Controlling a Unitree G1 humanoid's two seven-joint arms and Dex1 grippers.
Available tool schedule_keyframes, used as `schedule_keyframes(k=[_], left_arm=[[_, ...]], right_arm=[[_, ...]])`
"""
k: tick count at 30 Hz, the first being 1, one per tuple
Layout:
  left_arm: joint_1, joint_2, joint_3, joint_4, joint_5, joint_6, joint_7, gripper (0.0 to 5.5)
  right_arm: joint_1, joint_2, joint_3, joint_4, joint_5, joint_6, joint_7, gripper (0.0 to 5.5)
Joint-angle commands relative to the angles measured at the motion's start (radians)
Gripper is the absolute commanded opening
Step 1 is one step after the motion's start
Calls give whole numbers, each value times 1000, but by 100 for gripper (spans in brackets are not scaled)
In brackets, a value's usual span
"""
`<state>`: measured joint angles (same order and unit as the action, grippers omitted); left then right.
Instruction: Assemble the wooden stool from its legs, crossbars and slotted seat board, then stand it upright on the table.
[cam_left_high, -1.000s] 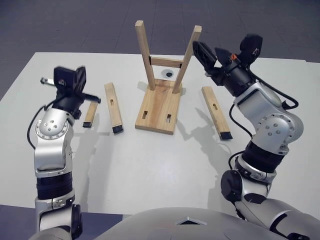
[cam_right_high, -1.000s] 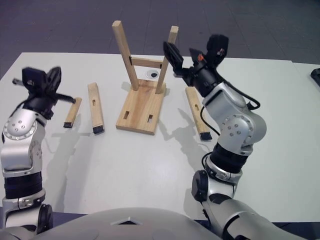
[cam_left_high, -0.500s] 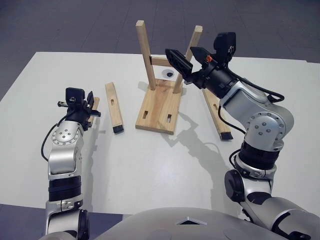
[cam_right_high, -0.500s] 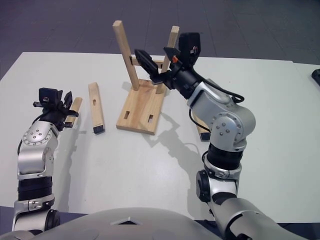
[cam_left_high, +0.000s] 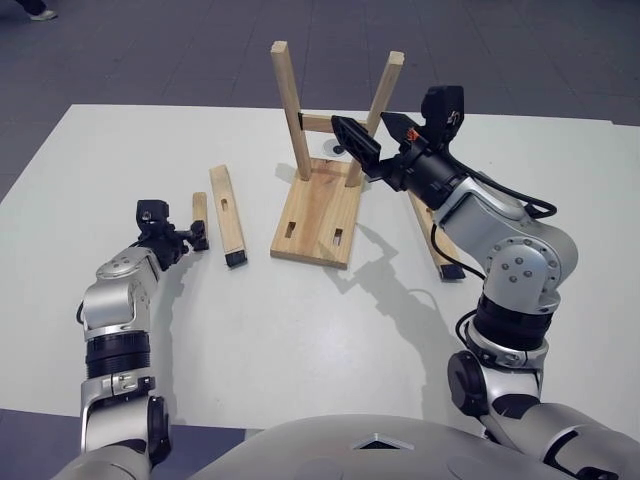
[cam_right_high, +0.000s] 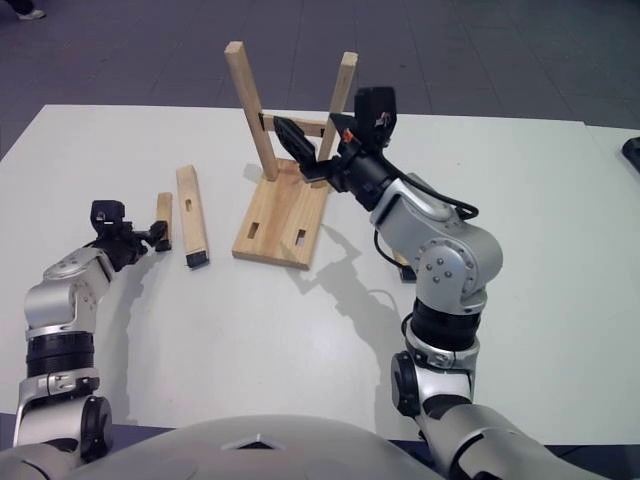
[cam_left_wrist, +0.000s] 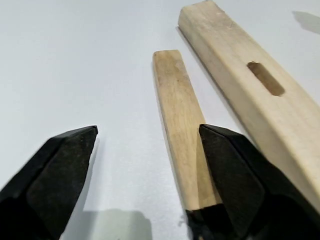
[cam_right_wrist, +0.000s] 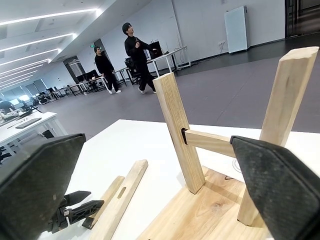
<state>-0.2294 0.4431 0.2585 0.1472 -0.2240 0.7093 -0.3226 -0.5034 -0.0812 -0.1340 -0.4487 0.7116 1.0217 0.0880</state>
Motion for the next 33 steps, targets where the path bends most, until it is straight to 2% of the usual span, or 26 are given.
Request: schedule_keyframes(k=[1,6,15,23,33], left_arm=[[13,48,-11,43,-16,72,-55,468],[-7,39,18,-9,-71,84,-77,538],[-18,4,34,-65,-108,113,-42,538],[26,42,-93,42,-1,163,-7,538],[53,139,-179,127,51,165,-79,381]], right_arm=[[2,1,7,8,10,6,-1,540],[20,7,6,2,7,-5,-8,540],[31,8,16,7,-3,-20,-8,540],[16,16,2,15,8,-21,-15,540],[6,29,-5,24,8,-31,-28,540]])
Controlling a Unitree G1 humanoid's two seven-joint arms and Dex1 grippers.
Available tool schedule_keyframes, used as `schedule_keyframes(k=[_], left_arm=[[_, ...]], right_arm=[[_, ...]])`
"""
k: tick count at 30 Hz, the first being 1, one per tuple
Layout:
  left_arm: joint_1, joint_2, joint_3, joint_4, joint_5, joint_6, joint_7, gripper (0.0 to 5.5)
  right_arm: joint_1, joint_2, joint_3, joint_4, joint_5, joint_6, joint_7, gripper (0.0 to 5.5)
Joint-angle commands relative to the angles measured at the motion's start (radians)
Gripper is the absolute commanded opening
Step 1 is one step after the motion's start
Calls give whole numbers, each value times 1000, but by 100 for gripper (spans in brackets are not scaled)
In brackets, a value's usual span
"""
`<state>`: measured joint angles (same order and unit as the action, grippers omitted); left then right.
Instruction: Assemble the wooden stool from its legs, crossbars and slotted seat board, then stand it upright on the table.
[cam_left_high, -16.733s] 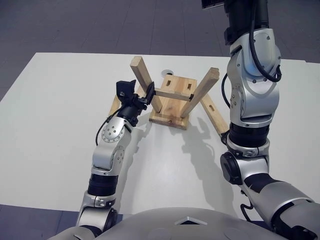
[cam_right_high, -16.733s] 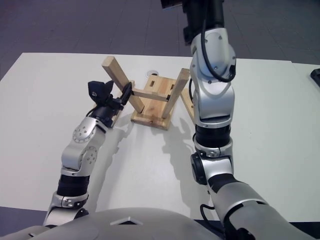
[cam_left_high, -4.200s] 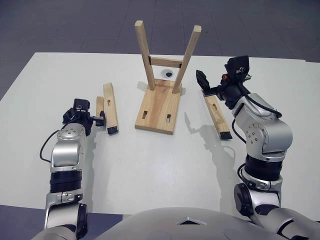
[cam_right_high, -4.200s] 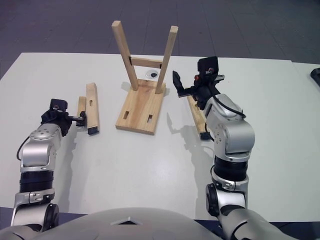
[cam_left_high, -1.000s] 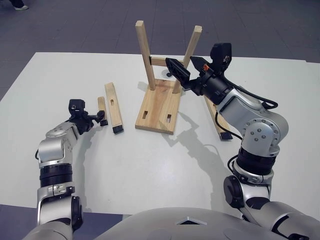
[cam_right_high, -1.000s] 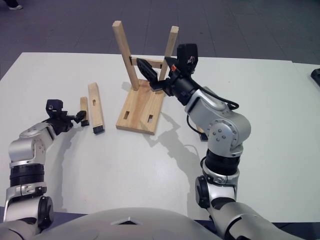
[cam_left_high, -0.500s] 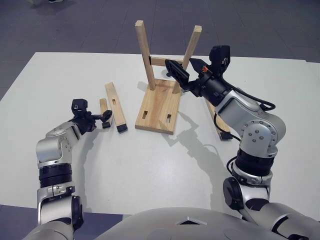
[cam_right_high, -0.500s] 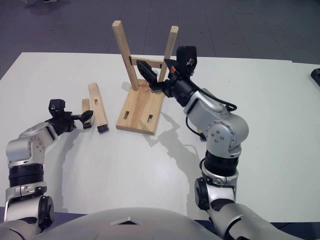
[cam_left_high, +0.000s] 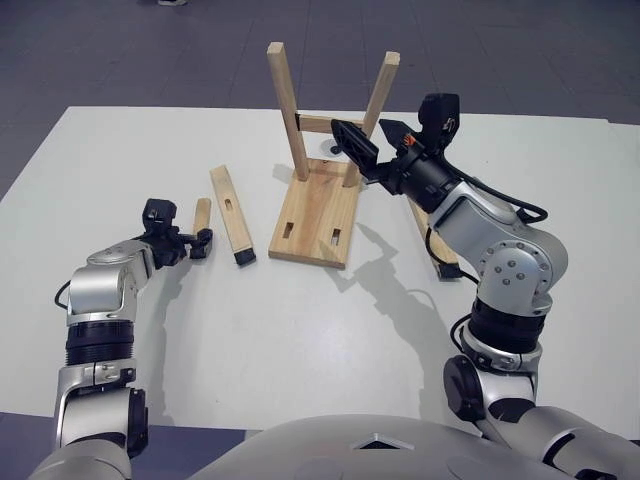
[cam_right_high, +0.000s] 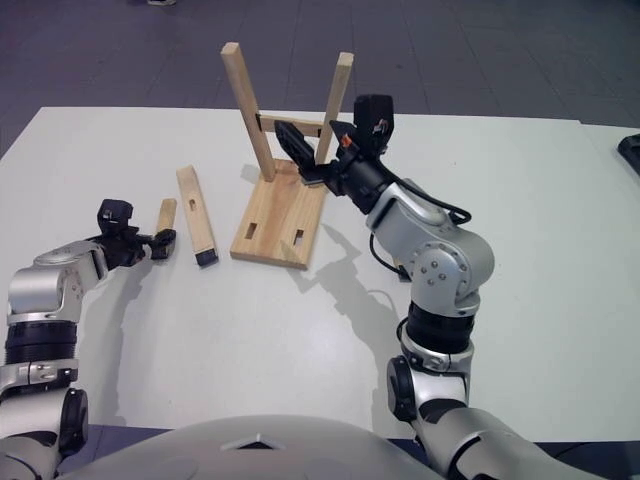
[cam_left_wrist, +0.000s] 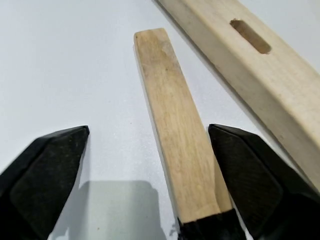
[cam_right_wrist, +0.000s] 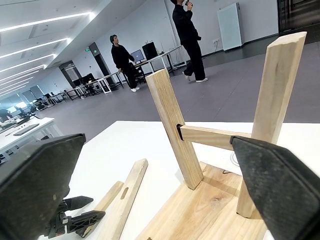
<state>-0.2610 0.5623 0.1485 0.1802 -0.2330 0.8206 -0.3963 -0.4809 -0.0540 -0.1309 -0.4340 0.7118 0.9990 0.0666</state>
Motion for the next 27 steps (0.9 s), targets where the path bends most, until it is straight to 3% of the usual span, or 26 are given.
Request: schedule_keyframes(k=[1,15,22,27], left_arm=[[87,29,-78,94,60,53,-15,369],[86,70,-104,145,35,33,-106,134],[101,26,-37,120,48,-127,-14,130],[10,5,160,-94,-14,-351,101,130]], right_arm=[[-19,1,-11,12,9,-10,-8,540],[-53,29,-32,36,16,-38,-38,540],[-71,42,-52,68,19,-39,-59,540],[-144,-41,-135,137,29,-57,-41,540]])
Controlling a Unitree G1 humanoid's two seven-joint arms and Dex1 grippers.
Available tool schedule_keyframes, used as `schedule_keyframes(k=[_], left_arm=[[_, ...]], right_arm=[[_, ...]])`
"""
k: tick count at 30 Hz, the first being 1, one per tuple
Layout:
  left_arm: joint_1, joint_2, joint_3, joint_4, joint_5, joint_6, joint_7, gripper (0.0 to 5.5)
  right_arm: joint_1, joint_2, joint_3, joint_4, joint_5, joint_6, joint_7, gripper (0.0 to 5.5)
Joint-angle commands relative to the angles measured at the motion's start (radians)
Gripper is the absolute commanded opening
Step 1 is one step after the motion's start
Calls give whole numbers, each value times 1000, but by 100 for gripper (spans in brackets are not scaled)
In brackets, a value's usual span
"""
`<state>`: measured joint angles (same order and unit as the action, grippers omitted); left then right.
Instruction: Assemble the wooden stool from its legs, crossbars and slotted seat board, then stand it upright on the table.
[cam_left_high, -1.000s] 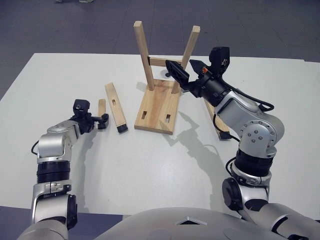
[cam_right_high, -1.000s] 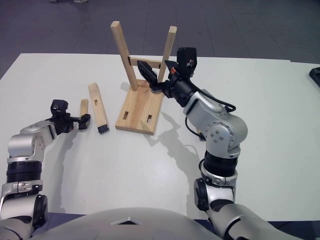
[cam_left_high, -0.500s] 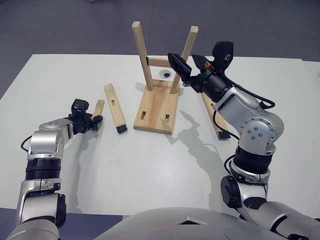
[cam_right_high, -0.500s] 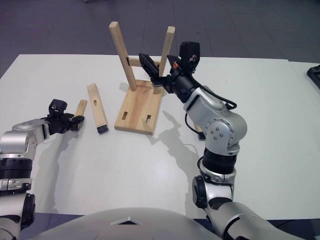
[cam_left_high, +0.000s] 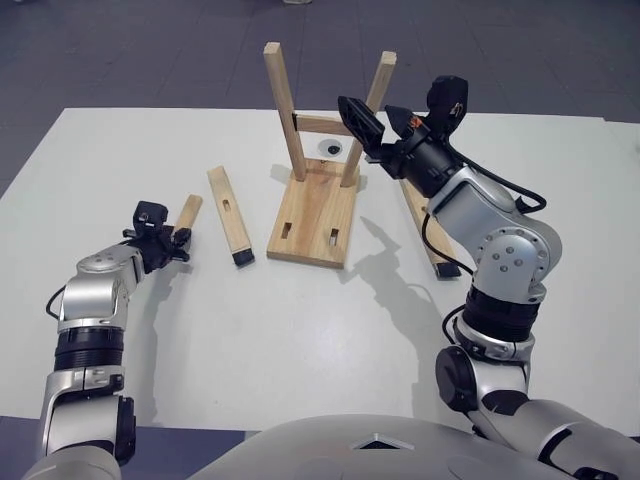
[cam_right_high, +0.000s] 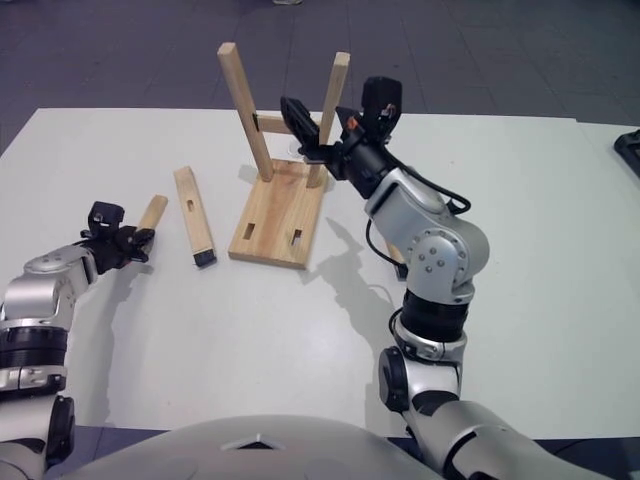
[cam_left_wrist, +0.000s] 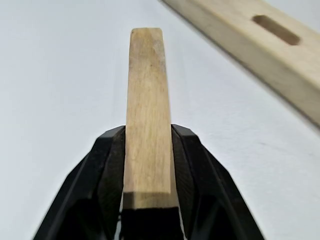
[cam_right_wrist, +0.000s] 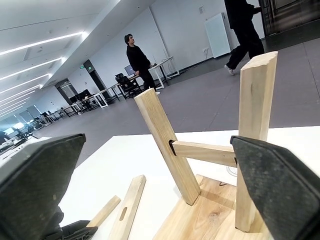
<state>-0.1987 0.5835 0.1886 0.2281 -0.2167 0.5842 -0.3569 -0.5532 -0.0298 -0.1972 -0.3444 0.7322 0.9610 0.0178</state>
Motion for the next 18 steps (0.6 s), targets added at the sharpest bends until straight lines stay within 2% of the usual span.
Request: schedule_keyframes(k=[1,5,9,13,18], left_arm=[[-71,-22,147,-210,-52,-153,65,130],[-109,-27,136,-513,-82,-200,62,130],[-157,-62,30,-681,-70,-170,81,130],[-228,-115,-97,-674,-44,-179,72,130],[-283,-159,-174,-640,-24,-197,46,130]], right_arm=[[-91,-77,-93,64,22,-21,9,540],[-195,-12,-176,118,160,-25,-24,540],[-314,98,-105,160,218,-62,-15,540],[-383,142,-43,237,202,-109,23,540],[-407,144,-6,339,176,-161,74,540]])
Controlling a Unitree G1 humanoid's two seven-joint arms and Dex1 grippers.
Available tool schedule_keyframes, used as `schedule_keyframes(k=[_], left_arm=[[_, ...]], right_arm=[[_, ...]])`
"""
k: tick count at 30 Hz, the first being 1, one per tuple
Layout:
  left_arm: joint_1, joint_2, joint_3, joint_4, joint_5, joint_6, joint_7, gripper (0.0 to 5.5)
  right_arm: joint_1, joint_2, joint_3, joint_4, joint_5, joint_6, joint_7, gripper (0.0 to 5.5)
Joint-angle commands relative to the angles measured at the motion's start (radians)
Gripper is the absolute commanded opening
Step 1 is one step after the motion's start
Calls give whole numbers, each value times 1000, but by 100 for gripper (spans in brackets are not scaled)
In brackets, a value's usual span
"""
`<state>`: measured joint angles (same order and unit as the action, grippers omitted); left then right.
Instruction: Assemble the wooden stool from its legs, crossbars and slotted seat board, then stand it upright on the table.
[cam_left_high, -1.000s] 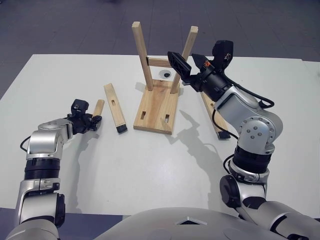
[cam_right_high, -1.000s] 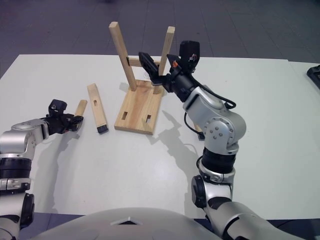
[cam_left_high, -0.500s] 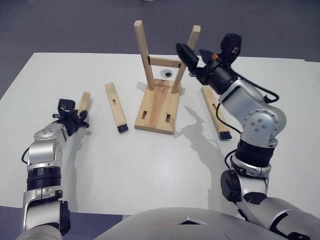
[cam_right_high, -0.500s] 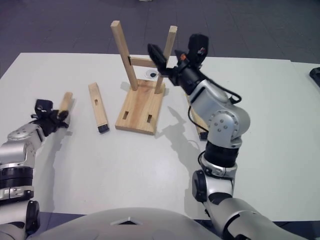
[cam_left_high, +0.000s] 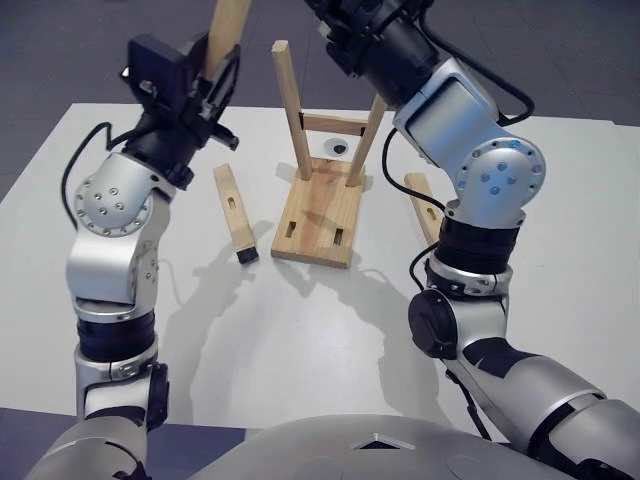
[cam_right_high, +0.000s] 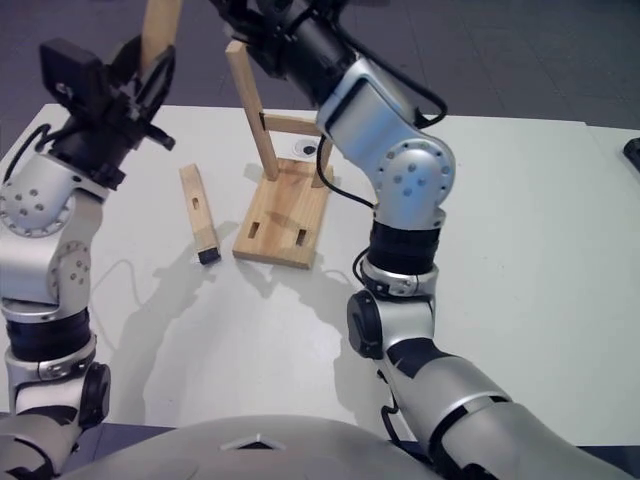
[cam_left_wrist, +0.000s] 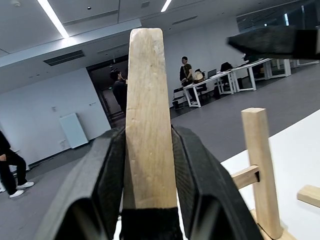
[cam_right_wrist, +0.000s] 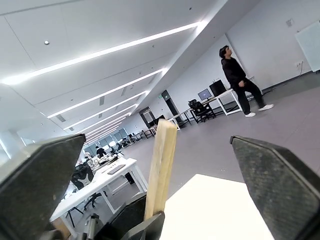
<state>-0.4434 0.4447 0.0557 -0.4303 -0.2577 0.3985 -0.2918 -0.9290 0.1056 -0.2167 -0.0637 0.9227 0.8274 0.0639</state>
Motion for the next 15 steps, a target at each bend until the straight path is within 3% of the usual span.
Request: schedule_keyframes(k=[1,4,15], left_arm=[[-39,-28,-53,19,18,-14,-23,130],[-33,-44,-75,19,28,-18,-28,130],[-9,-50,-99,30,70,-38,-43,130]], right_arm=[[-37,9,17,79,-19,-40,39,540],[-56,7,15,133,-29,-69,60,514],[-78,-2,-13,149,-6,-68,53,341]])
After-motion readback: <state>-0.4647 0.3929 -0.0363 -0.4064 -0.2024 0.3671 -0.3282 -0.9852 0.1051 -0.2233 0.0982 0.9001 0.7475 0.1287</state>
